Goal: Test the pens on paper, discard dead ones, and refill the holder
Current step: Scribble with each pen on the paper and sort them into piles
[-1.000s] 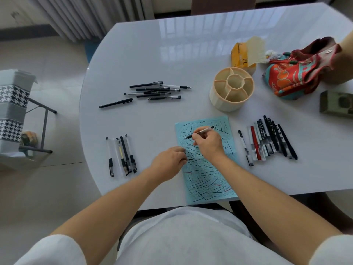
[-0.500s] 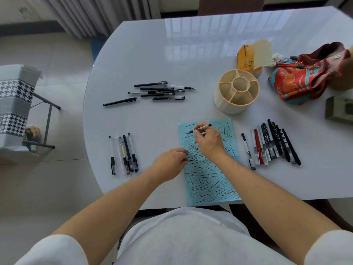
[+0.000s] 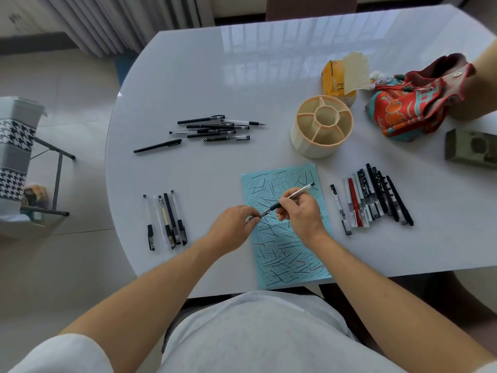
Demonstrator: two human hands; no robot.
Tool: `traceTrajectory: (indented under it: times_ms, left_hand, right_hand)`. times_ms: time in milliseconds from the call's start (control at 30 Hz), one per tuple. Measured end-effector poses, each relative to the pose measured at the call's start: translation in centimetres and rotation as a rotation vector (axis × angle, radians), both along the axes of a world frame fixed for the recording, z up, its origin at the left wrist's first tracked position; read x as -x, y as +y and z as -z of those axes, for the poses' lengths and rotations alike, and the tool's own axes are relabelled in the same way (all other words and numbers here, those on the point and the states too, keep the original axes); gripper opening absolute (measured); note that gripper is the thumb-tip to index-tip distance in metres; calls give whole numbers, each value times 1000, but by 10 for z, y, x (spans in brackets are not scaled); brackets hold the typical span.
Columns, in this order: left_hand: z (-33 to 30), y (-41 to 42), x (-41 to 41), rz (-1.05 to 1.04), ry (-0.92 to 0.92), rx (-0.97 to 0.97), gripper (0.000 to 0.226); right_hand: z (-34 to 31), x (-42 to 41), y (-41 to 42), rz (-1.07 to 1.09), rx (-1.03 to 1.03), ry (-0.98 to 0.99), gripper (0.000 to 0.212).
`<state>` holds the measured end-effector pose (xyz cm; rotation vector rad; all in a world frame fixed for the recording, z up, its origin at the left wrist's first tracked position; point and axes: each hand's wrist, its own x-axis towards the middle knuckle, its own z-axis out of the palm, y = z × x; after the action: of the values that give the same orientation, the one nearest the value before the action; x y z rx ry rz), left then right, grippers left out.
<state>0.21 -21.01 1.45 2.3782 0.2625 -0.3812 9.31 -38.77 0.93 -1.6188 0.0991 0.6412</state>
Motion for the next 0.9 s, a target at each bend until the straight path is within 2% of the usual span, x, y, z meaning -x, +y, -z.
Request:
traceTrajectory:
  times_ms: [367, 567, 633, 700, 800, 900]
  left_hand:
    - [-18, -9, -17, 67, -20, -83, 25]
    - [-15, -13, -23, 82, -19, 6, 23]
    - [-9, -11, -23, 97, -7, -16, 32]
    - [0, -5, -18, 84, -7, -56, 41]
    - [12, 5, -4, 124, -30, -108, 40]
    - [21, 11, 7, 215, -58, -182, 41]
  right_hand:
    - [4, 12, 1, 38, -46, 53, 11]
    - [-1, -7, -5, 4, 28, 86, 7]
    - [-5, -23, -17, -37, 183, 82, 5]
    - [-7, -43, -36, -187, 530, -29, 7]
    - [-5, -60, -65, -440, 991, -242, 19]
    - [2, -62, -82, -517, 1156, -344, 19]
